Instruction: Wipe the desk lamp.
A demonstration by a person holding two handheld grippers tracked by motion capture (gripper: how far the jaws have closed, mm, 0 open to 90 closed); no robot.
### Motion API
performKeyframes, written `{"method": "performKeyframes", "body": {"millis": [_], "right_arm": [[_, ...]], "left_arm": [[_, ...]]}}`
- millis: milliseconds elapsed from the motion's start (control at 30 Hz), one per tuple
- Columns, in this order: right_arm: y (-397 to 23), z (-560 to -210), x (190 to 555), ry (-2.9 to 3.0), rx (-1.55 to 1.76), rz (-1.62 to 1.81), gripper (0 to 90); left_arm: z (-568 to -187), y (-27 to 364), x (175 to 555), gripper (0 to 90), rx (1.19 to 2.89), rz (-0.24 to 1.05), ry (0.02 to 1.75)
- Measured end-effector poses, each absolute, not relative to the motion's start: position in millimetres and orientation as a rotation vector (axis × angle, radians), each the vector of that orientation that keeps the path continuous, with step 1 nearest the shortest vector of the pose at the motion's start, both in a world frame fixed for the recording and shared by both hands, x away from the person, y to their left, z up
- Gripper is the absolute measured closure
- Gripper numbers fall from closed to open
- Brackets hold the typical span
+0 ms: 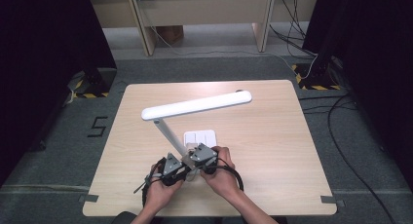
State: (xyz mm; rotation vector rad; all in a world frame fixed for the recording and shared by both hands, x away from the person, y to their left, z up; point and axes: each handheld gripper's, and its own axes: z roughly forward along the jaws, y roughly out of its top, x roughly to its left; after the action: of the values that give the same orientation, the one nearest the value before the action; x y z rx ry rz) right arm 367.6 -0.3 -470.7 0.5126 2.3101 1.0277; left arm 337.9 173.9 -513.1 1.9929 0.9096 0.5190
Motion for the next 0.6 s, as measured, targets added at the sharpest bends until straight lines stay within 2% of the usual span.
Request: {"method": "performKeyframes", "body": {"millis": [133,400,600], "right_arm": [[-3,-474,369,2.336,0.517,1.010,82.4],[-23,-480,371,2.382,0.537,0.972,82.3],[-38,-471,364,2.417,0.491,0.980,82.5]], "left_arm": [[-514,174,338,70.6,1.981,0.520,0.908],[-504,184,328,48.5,1.980,0.511,0.941],[-471,203,319,43.3,1.865,0.538,0.941]]}}
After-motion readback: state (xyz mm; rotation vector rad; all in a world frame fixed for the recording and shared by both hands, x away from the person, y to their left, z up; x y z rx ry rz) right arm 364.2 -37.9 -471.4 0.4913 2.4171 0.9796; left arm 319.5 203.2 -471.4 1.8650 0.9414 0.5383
